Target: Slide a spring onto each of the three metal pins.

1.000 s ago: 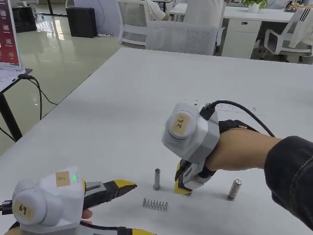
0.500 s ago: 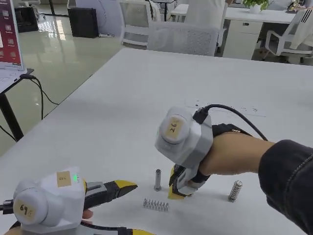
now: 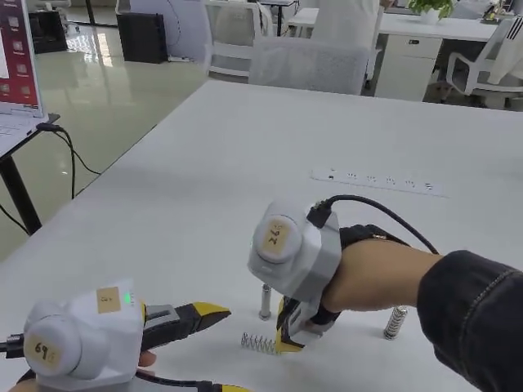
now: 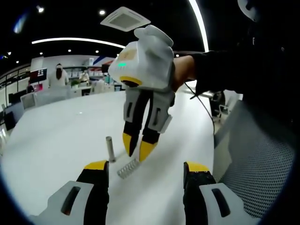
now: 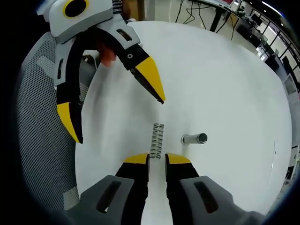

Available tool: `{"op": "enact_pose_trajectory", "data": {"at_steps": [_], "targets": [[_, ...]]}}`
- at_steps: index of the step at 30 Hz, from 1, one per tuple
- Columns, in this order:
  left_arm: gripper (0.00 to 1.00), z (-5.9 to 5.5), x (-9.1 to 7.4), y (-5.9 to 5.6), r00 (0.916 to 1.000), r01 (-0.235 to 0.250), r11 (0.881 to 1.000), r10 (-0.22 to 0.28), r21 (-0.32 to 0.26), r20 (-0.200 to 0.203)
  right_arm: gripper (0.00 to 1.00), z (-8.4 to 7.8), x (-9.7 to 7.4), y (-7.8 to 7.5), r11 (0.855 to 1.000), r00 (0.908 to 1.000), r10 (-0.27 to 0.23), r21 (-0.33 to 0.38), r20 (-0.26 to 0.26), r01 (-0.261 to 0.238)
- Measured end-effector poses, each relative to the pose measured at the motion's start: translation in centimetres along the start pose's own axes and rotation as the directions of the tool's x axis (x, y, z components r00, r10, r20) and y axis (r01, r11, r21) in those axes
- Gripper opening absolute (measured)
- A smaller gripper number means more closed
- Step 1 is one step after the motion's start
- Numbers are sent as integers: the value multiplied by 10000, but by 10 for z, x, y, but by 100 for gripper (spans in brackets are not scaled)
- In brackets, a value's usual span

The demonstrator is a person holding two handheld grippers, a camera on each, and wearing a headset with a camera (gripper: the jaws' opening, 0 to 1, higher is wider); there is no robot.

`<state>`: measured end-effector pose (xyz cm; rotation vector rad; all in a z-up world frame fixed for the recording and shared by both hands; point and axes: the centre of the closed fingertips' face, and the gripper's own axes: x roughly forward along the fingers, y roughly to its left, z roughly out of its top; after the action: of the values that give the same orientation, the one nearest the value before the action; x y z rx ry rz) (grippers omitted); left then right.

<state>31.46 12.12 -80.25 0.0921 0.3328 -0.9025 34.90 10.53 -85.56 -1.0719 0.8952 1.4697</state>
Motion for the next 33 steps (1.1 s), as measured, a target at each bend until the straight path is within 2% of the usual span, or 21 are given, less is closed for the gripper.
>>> {"op": "enact_pose_trajectory", "data": {"at_steps": [14, 28, 33], "targets": [[59, -1, -1, -1, 10000, -16, 10000, 16, -19, -44, 9, -3, 14, 2, 9999, 10000, 22, 131, -91, -21], [58, -2, -1, -4, 9999, 11, 10000, -10, 22, -125, 8, -3, 13, 1, 9996, 9998, -175, 229, 66, 174], [58, -1, -2, -2, 9999, -21, 10000, 22, 46, -131, 8, -5, 8, 6, 9998, 10000, -48, 215, -21, 48]]}}
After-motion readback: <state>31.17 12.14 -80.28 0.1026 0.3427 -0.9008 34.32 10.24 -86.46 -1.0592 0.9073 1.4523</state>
